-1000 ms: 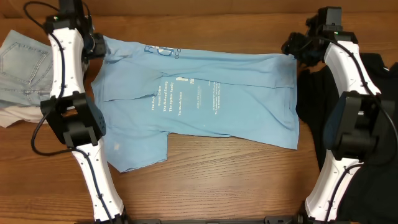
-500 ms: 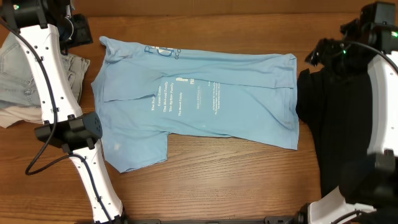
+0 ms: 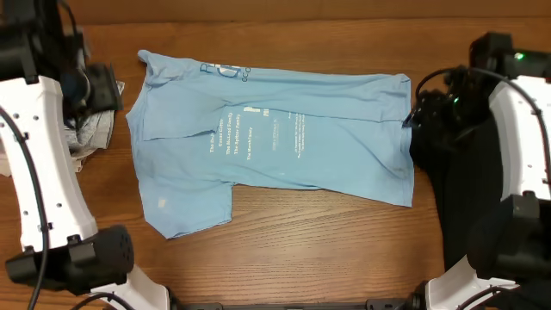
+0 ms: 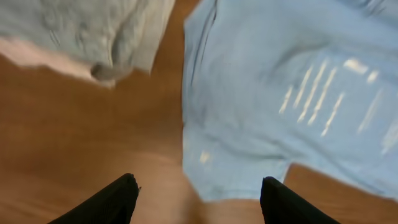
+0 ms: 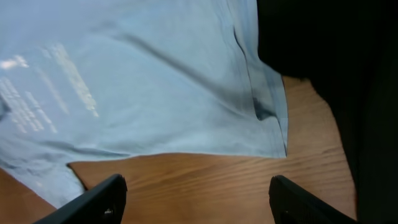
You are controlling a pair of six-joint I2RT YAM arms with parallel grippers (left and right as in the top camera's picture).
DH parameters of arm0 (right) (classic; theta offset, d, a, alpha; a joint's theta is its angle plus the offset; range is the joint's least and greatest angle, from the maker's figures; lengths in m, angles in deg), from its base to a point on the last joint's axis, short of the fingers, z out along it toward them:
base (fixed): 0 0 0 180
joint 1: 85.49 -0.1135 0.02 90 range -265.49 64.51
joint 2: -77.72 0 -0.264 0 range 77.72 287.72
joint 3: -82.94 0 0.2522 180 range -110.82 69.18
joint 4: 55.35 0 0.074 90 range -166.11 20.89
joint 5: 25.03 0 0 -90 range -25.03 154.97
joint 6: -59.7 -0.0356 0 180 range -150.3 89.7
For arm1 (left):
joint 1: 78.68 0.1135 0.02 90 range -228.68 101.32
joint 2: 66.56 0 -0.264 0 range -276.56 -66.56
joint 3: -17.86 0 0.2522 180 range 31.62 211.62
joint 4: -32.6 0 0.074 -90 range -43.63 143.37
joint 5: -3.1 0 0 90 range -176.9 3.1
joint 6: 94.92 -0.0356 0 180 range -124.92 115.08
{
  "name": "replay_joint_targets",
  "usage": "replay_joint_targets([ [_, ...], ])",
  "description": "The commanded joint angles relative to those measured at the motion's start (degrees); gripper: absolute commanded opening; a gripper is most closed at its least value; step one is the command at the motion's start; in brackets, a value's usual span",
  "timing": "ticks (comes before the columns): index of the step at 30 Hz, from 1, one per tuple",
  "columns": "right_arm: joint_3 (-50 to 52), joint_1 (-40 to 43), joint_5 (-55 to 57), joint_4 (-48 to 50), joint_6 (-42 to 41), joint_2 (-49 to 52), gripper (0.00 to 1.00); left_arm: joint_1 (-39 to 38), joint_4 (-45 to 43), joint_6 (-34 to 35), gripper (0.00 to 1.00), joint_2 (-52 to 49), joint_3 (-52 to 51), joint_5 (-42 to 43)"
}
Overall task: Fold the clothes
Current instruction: 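Grasp the folded t-shirt's left and right edges with both grippers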
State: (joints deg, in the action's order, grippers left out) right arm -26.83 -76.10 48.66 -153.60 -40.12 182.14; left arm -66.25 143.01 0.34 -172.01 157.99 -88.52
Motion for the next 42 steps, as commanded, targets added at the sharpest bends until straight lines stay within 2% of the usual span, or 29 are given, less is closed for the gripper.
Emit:
replay_joint_targets([
  [1, 10.1, -0.1, -0.5, 4.1, -2.0, 0.1, 0.77, 0.3, -4.1, 1.6, 0.67, -3.6, -15.1, -0.8],
  [7, 26.9, -0.1, -3.1, 14.6, -3.6, 0.1, 0.74, 0.3, -21.2, 1.6, 0.82, -3.7, -37.3, 4.3],
  [16, 36.8, 0.0, -2.7, 23.4, -4.0, 0.1, 0.67, 0.3, -31.4, 1.6, 0.81, -3.7, -51.9, 4.9],
  [21, 37.6, 0.0, -1.3, 26.0, -5.5, 0.1, 0.41, 0.3, -35.3, 1.6, 0.76, -3.7, -56.5, 5.1],
  [22, 37.6, 0.0, -1.3, 25.9, -5.5, 0.1, 0.36, 0.3, -35.7, 1.5, 0.73, -3.7, -57.1, 4.9],
  [23, 37.6, 0.0, -1.3, 25.9, -5.4, 0.1, 0.27, 0.3, -36.1, 1.6, 0.7, -3.7, -57.7, 4.5],
  [24, 37.6, 0.0, -1.3, 25.4, -5.2, 0.1, 0.14, 0.3, -36.8, 1.6, 0.6, -3.7, -58.8, 3.1],
  [25, 37.6, 0.0, -1.3, 24.9, -5.1, 0.0, 0.1, 0.3, -36.9, 1.6, 0.55, -3.7, -59.3, 2.6],
  [27, 37.4, 0.0, -0.4, 23.9, -5.0, 0.0, 0.04, 0.4, -36.5, 1.6, 0.55, -3.7, -59.9, 1.3],
  [28, 37.4, 0.0, 0.0, 23.6, -5.0, 0.0, 0.04, 0.5, -36.0, 1.6, 0.63, -3.7, -60.0, 1.0],
  [29, 37.4, 0.0, 0.6, 23.3, -4.9, -0.1, 0.04, 0.7, -35.5, 1.6, 0.66, -3.7, -60.0, 1.0],
  [30, 37.3, 0.0, 0.9, 22.9, -4.9, -0.1, 0.04, 0.9, -35.5, 1.7, 0.67, -3.7, -59.9, 1.2],
  [31, 37.3, 0.0, 0.9, 22.3, -4.7, -0.2, 0.04, 1.1, -35.3, 1.9, 0.64, -3.7, -59.8, 1.3],
  [32, 37.0, 0.0, 0.9, 20.7, -3.6, -0.5, 0.04, 1.8, -33.5, 2.1, 0.56, -3.7, -58.5, 1.4],
  [33, 36.8, 0.0, 1.3, 19.5, -3.3, -0.7, 0.04, 2.4, -32.1, 2.1, 0.55, -3.6, -57.5, 1.4],
  [38, 36.8, 0.0, 3.3, 13.1, -3.3, -1.1, 0.04, 6.0, -27.4, 2.0, 0.62, -3.2, -51.4, 1.4],
  [42, 36.8, 0.0, 4.3, 12.5, -3.8, -1.1, 0.04, 8.6, -28.4, 2.0, 0.65, -3.2, -51.0, 1.6],
])
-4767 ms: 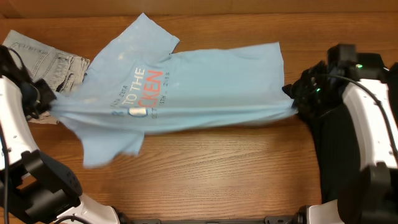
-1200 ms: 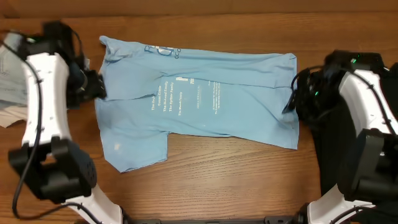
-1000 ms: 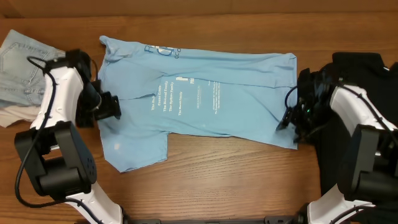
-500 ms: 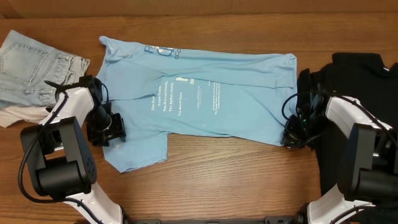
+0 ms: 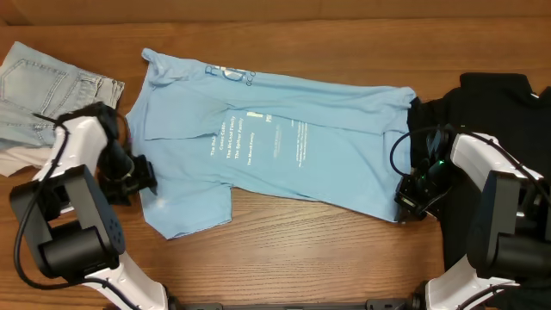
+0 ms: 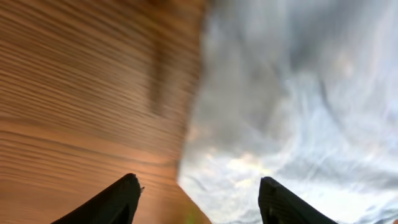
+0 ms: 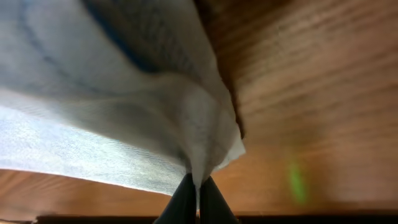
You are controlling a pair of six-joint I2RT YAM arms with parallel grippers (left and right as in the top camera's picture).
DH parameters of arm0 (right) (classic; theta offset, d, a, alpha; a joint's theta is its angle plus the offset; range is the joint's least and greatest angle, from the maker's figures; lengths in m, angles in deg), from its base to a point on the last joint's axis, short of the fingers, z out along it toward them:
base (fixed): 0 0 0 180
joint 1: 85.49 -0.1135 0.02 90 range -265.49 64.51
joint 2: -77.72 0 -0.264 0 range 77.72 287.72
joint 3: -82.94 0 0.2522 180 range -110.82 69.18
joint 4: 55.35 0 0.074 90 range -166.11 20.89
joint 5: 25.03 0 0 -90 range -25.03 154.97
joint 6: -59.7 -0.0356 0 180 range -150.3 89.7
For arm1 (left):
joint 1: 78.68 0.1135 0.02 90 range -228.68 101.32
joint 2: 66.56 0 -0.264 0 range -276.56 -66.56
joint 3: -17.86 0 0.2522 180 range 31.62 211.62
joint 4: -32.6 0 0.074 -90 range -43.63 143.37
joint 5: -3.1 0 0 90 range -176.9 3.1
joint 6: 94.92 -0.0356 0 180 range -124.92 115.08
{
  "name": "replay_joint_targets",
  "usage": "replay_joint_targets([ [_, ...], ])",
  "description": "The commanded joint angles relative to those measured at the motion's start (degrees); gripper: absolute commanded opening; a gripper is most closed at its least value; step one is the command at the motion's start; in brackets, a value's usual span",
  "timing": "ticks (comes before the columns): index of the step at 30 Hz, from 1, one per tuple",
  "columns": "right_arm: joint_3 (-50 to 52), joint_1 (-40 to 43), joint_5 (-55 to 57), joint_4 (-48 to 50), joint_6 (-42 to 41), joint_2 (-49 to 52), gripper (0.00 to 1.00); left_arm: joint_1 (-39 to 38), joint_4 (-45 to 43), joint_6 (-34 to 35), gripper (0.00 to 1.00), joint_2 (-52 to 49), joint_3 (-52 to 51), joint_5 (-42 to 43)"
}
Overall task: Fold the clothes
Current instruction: 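Grasp the folded t-shirt's left and right edges with both grippers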
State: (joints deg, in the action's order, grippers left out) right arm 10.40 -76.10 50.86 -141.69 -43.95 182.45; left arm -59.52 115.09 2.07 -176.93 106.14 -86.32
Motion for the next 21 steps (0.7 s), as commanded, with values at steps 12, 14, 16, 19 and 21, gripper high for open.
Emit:
replay_joint_targets([
  [12, -0.4, 0.0, 2.1, 2.6, -0.9, -1.4, 0.04, 1.5, -12.1, 0.3, 0.54, 1.7, -9.3, 2.2],
  [14, -0.4, 0.0, 2.1, 2.6, -0.9, -1.4, 0.04, 1.5, -13.2, 0.3, 0.43, 1.7, -10.3, 3.5],
  [16, -0.4, 0.0, 2.1, 2.6, -0.9, -1.4, 0.04, 1.6, -13.5, 0.4, 0.17, 1.7, -10.9, 3.9],
  [19, -0.4, 0.0, 2.1, 1.5, -0.9, -1.4, 0.04, 3.1, -10.4, 0.8, 0.04, 1.7, -9.8, 0.9],
  [21, -0.4, 0.0, 2.1, 0.4, -0.9, -1.4, 0.04, 4.9, -7.3, 1.7, 0.04, 1.7, -7.9, 0.5],
])
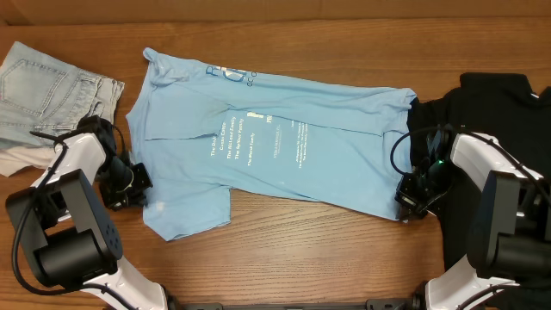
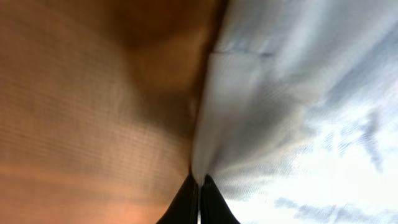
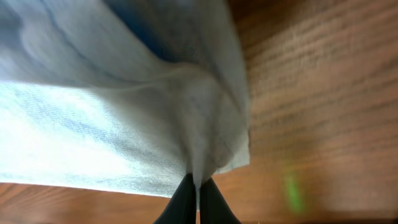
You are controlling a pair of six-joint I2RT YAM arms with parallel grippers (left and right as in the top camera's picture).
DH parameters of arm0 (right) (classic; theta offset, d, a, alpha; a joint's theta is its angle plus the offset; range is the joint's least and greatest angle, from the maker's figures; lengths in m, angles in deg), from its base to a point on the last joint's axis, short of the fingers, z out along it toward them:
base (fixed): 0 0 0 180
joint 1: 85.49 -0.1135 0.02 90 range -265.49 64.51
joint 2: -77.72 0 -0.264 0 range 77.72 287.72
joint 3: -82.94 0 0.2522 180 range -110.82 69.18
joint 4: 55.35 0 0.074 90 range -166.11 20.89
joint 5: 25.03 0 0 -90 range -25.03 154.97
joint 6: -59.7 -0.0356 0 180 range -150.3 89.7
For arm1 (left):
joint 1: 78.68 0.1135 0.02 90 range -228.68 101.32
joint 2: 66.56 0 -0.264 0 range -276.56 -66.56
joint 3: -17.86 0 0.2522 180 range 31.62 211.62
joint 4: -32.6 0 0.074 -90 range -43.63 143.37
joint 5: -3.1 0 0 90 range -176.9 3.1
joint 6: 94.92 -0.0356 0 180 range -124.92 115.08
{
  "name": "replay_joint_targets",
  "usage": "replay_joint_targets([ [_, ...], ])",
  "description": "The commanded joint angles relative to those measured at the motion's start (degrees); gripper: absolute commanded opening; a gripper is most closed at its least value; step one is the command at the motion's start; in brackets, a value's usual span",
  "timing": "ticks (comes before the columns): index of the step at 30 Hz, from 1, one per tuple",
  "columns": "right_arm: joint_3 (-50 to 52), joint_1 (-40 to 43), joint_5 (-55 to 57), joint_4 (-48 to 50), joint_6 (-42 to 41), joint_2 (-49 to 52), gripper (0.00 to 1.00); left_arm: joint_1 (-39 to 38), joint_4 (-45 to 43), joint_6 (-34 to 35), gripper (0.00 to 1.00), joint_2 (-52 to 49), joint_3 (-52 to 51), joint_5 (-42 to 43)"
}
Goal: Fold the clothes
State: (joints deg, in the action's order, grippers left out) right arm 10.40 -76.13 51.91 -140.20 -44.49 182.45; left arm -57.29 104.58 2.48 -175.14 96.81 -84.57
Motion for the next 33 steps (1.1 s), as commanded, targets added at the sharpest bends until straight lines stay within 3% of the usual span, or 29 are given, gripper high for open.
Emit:
replay_joint_targets([
  [1, -0.4, 0.0, 1.0, -1.7, 0.3, -1.4, 0.04, 3.8, 5.2, 1.7, 0.04, -0.1, 3.0, -1.2],
  [10, -0.4, 0.0, 1.0, -2.1, 0.6, -1.4, 0.04, 10.6, 15.9, 1.7, 0.04, 0.0, 13.1, -1.3],
  [22, -0.5, 0.0, -5.3, -7.3, 2.4, -5.6, 0.04, 11.5, 28.2, -1.6, 0.04, 0.0, 28.1, -5.5],
  [29, -0.5, 0.0, -7.8, -7.0, 1.9, -10.1, 0.04, 11.3, 29.7, -1.6, 0.04, 0.0, 34.7, -4.3],
  [33, -0.5, 0.0, -7.8, -1.8, 0.8, -10.3, 0.04, 9.3, 26.4, -2.5, 0.04, 0.0, 34.7, 3.4],
])
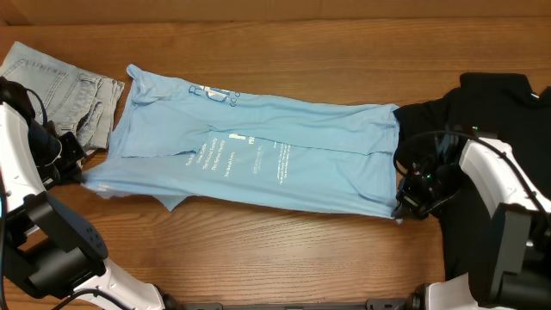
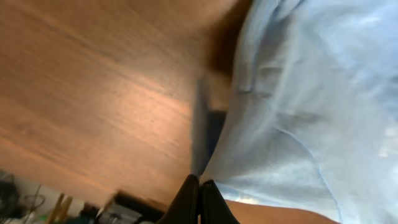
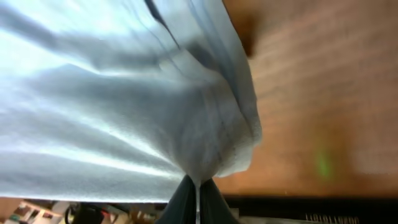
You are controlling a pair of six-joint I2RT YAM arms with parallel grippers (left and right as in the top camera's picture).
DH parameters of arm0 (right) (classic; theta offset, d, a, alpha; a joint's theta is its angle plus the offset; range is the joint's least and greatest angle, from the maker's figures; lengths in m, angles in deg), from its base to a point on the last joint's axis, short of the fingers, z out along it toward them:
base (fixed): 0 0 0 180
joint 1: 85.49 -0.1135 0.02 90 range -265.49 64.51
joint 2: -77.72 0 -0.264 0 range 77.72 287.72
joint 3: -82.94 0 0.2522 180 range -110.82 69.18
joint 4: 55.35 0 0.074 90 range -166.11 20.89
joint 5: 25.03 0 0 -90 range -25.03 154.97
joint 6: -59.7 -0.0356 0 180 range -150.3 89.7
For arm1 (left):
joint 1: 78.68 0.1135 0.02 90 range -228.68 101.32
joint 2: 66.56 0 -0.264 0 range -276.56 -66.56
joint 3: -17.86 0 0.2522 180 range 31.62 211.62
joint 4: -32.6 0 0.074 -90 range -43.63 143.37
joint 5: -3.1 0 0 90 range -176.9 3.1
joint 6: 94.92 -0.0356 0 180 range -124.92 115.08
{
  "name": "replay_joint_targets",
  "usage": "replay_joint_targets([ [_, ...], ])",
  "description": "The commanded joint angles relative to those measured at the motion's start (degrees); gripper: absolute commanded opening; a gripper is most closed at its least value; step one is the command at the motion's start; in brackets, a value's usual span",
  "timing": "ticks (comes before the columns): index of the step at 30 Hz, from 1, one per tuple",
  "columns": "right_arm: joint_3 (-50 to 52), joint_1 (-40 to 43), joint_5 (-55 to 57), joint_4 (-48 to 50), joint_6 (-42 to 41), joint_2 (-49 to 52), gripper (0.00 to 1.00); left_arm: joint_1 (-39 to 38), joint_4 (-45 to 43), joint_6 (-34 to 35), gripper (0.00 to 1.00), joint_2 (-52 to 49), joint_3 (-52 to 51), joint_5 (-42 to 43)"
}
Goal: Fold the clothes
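Note:
A light blue T-shirt (image 1: pixel 258 159) with white print lies stretched across the wooden table, its near edge raised. My left gripper (image 1: pixel 79 179) is shut on the shirt's near-left sleeve corner; in the left wrist view the fingers (image 2: pixel 199 193) pinch blue cloth (image 2: pixel 298 118). My right gripper (image 1: pixel 400 209) is shut on the near-right hem corner; the right wrist view shows the pads (image 3: pixel 198 194) clamping bunched fabric (image 3: pixel 124 99). The gripped corners hang above the wood.
Folded light denim (image 1: pixel 52 86) lies at the far left, close to the shirt's collar end. A black garment (image 1: pixel 491 112) is piled at the right under my right arm. The bare wooden table (image 1: pixel 258 250) runs along the front.
Both grippers, still shut on their corners, have risen and drawn apart. The left one has moved far to the left. The shirt is pulled longer and its near edge is off the table.
Both grippers first hung open above the flat shirt. Then the right one was shut on the near-right hem while the left stood open at the sleeve. The left then shut on the sleeve corner. Now both hold the shirt stretched and lifted.

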State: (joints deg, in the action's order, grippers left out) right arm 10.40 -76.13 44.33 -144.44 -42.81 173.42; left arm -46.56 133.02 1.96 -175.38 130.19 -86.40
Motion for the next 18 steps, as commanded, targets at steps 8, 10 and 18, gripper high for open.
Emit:
replay_joint_targets([
  [8, -0.5, 0.0, -0.7, 19.4, -4.1, -1.2, 0.04, -8.7, -15.6, -1.9, 0.04, 0.2, 1.2, 3.9],
  [10, -0.5, 0.0, -1.4, 23.3, -4.3, -1.2, 0.04, -9.6, -18.8, -1.9, 0.04, 0.2, 1.2, 3.6],
  [18, -0.5, 0.0, -2.2, 33.0, -9.0, -1.2, 0.04, -11.8, -29.0, -2.0, 0.04, 0.2, 1.2, 3.4],
])
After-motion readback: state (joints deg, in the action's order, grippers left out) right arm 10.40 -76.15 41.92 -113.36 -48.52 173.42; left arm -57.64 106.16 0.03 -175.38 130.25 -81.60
